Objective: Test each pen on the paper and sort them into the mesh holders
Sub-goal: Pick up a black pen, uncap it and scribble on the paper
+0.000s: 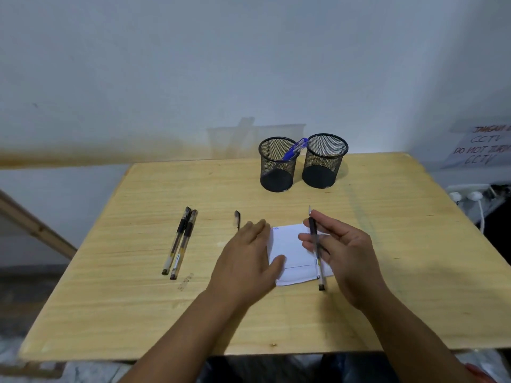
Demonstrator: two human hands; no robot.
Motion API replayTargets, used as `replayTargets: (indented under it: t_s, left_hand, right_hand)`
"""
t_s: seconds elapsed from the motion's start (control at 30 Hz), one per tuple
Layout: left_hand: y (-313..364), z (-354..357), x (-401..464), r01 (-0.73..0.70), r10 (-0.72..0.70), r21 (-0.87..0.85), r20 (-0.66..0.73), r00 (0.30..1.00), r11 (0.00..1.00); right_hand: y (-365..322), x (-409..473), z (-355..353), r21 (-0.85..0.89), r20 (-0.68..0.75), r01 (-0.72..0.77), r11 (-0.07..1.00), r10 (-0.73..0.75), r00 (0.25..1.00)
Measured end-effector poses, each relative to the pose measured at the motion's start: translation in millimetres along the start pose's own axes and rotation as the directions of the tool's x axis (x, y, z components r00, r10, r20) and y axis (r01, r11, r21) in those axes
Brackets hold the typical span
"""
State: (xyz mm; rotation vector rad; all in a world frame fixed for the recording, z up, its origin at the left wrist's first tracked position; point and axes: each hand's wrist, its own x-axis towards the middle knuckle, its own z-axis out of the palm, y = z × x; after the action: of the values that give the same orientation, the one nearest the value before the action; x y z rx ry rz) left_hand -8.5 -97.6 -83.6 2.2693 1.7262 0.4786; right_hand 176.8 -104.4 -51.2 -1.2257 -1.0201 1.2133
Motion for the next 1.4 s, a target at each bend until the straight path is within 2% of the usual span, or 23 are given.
replayTargets:
  t_s: [0.17, 0.23, 0.4, 0.6, 0.73, 1.0, 1.2, 1.4]
  left_hand:
    - [-1, 6, -2, -0.017, 0.006, 0.129, 0.082, 0.997, 0.992]
    - [-3, 9, -1, -0.026, 0.010, 0.162, 0.098, 0.995, 0.987]
    - [-4, 13, -2, -0.035, 0.018, 0.185, 0.095, 0.995, 0.982]
    - [-5, 14, -3, -0.029, 0.019, 0.131, 0.077, 0.997, 0.991]
    - [-3, 12, -3, -0.024, 0.017, 0.122, 0.061, 0.998, 0.992]
    - [-2, 11, -2, -0.026, 0.019, 0.134, 0.055, 0.998, 0.991]
    - [-3, 12, -1, -0.020, 0.013, 0.132, 0.053, 0.999, 0.991]
    - [-4, 13, -1, -0.016, 0.010, 0.128, 0.043, 0.999, 0.992]
  right_hand:
    - [-7, 6, -1, 0.075, 0.102, 0.003, 0.997, -0.011, 0.995]
    - [-11, 9, 1, 0.081, 0.092, 0.027, 0.996, -0.034, 0.995]
    - [-8, 26, 10, -0.122, -0.015, 0.166, 0.979, -0.169, 0.986]
    - [20, 50, 21, -0.272, 0.031, 0.122, 0.954, -0.118, 0.992]
    - [29, 56, 21, -0.437, 0.059, 0.187, 0.880, -0.179, 0.982]
    - [34, 68, 20, -0.378, -0.002, 0.123, 0.918, -0.134, 0.991]
    - [38, 64, 21, -0.587, 0.011, 0.222, 0.778, -0.267, 0.964]
    - [37, 63, 23, -0.641, 0.027, 0.233, 0.732, -0.281, 0.959]
